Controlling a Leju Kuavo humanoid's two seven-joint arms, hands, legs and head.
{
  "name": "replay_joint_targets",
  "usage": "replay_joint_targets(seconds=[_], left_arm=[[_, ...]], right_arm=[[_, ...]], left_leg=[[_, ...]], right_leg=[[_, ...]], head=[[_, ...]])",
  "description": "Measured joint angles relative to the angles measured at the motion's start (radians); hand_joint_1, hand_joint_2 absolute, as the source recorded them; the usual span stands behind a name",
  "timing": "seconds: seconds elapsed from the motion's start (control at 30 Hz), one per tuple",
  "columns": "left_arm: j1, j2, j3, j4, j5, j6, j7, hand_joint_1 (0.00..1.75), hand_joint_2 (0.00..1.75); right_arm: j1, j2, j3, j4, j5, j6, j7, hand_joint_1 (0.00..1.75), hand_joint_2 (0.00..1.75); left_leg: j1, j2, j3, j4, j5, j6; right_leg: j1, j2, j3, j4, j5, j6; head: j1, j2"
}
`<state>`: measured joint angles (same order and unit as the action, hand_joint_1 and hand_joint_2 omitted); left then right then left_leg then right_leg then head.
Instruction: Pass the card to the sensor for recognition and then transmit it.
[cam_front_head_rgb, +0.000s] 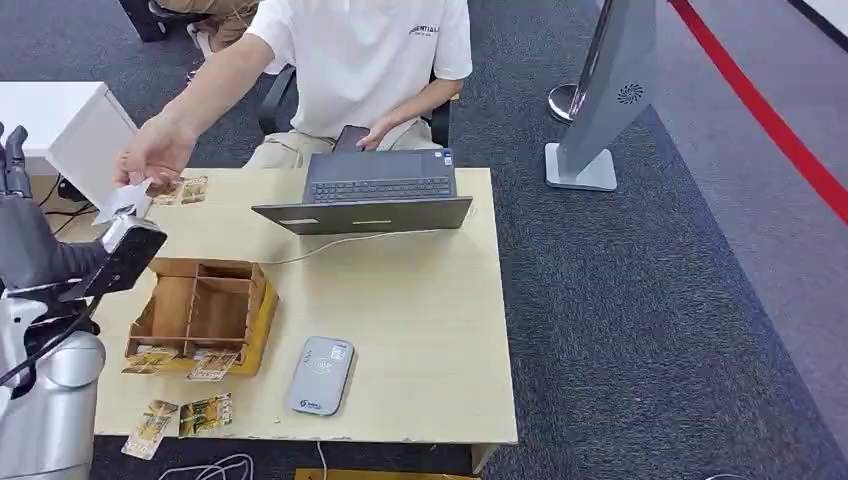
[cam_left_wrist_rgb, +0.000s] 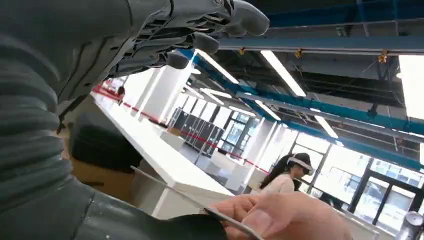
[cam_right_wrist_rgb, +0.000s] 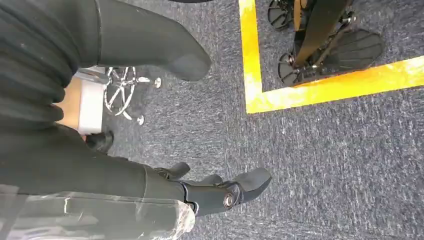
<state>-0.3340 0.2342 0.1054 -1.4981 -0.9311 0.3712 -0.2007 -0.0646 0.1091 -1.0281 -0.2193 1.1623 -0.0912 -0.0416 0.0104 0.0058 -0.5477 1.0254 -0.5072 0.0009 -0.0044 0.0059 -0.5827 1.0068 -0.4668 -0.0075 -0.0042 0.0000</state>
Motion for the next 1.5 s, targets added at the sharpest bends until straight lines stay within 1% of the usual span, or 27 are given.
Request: replay_joint_targets(seconds=[0.2,0.57,0.73,0.87,1.07,1.13,1.23,1.37,1.5], left_arm=[[-0.108,0.054,-0.061,0.121,-0.138,0.001,0.060,1.75,1.75],[-0.308,0.137,-0.173,0.344,-0.366,-0.007,0.160,1.75,1.75],[-0.375,0.159,-0.219,0.431,-0.466,-0.003,0.216,1.75,1.75],[-0.392,0.160,-0.235,0.464,-0.493,0.026,0.236,1.75,1.75],[-0.392,0.158,-0.241,0.474,-0.481,0.042,0.228,1.75,1.75],[-0.340,0.153,-0.241,0.405,-0.457,0.069,0.216,1.75,1.75],[-0.277,0.142,-0.242,0.321,-0.454,0.073,0.217,1.75,1.75],[-0.243,0.139,-0.242,0.262,-0.452,0.072,0.218,1.75,1.75],[-0.227,0.137,-0.242,0.232,-0.452,0.071,0.218,1.75,1.75]], right_arm=[[-0.001,0.001,-0.005,0.003,0.005,0.006,0.008,0.00,1.75],[-0.004,0.004,-0.022,0.008,0.023,0.018,0.028,0.00,1.75],[-0.005,0.005,-0.025,0.009,0.040,0.022,0.039,0.00,1.75],[-0.005,0.008,-0.025,0.010,0.050,0.023,0.040,0.00,1.75],[-0.005,0.012,-0.026,0.011,0.051,0.023,0.041,0.00,1.75],[-0.005,0.014,-0.028,0.011,0.051,0.022,0.042,0.00,1.75],[-0.005,0.018,-0.029,0.012,0.051,0.020,0.043,0.00,1.75],[-0.004,0.021,-0.029,0.013,0.051,0.019,0.045,0.00,1.75],[-0.004,0.021,-0.030,0.013,0.051,0.019,0.045,0.00,1.75]], left_leg=[[0.000,0.000,0.000,0.000,0.000,0.000],[0.000,0.000,0.000,0.000,0.002,-0.001],[0.000,0.000,-0.001,0.000,0.002,0.000],[0.000,0.000,-0.001,0.000,0.002,0.000],[0.000,0.000,-0.001,0.000,0.002,0.000],[0.000,0.000,0.000,0.000,0.002,0.000],[0.000,0.000,-0.001,0.000,0.002,0.000],[0.000,0.000,-0.002,0.000,0.002,0.000],[0.000,0.000,-0.002,0.000,0.002,0.000]], right_leg=[[0.000,0.000,0.000,0.000,0.000,0.000],[0.000,0.000,0.000,0.001,0.001,-0.001],[0.000,0.000,0.000,0.001,0.002,-0.002],[0.000,0.000,0.000,0.001,0.002,-0.002],[0.000,0.000,0.000,0.001,0.002,-0.002],[0.000,0.001,0.000,0.001,0.002,-0.002],[0.000,0.000,-0.001,0.001,0.002,-0.002],[0.000,0.000,-0.001,0.001,0.002,-0.002],[0.000,0.000,-0.001,0.001,0.002,-0.002]], head=[[0.000,0.000],[-0.001,0.000],[0.000,0.000],[0.000,0.000],[0.000,0.000],[-0.001,0.000],[0.001,0.000],[0.000,0.000],[0.000,0.000]])
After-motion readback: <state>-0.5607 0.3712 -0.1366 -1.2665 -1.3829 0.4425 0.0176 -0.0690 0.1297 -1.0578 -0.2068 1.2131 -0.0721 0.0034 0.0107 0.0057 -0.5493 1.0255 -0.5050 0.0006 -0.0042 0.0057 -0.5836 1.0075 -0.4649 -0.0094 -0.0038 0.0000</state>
